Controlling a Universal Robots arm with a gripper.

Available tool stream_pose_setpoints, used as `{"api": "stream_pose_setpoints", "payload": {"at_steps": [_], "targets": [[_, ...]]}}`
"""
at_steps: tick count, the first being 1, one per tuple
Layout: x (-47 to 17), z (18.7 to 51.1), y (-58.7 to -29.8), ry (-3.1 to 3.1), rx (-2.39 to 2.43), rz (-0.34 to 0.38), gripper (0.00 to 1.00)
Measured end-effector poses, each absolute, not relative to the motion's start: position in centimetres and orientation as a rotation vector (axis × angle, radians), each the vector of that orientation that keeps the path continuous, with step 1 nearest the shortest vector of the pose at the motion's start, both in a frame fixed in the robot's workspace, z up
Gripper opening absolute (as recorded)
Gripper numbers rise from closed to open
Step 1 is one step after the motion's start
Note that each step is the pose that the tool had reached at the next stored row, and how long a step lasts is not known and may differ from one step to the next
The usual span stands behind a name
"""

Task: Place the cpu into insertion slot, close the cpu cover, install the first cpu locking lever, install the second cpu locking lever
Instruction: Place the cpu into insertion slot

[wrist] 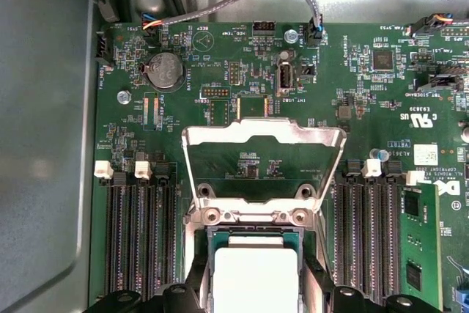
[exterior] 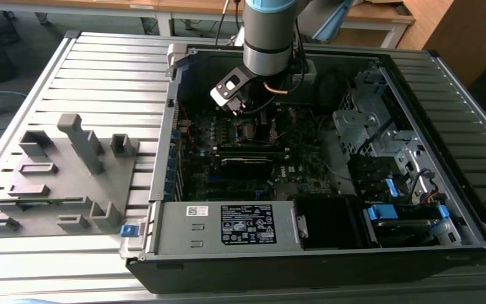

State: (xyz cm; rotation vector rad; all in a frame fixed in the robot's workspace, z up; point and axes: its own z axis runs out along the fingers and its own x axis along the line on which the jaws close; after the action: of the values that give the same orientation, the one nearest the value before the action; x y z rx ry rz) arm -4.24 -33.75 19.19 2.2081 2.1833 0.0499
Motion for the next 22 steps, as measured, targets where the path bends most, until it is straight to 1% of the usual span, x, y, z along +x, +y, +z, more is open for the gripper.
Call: {"api": "stream_pose_setpoints", "payload": {"at_steps": [5, 15, 22], "targets": [[-4.2, 19.4, -33.7, 2.183, 2.208, 0.05, 0.61], [-4.2, 21.0, -33.7, 2.183, 2.208, 0.05, 0.61], [-4.2, 21.1, -33.7, 2.183, 2.208, 0.05, 0.61]]}}
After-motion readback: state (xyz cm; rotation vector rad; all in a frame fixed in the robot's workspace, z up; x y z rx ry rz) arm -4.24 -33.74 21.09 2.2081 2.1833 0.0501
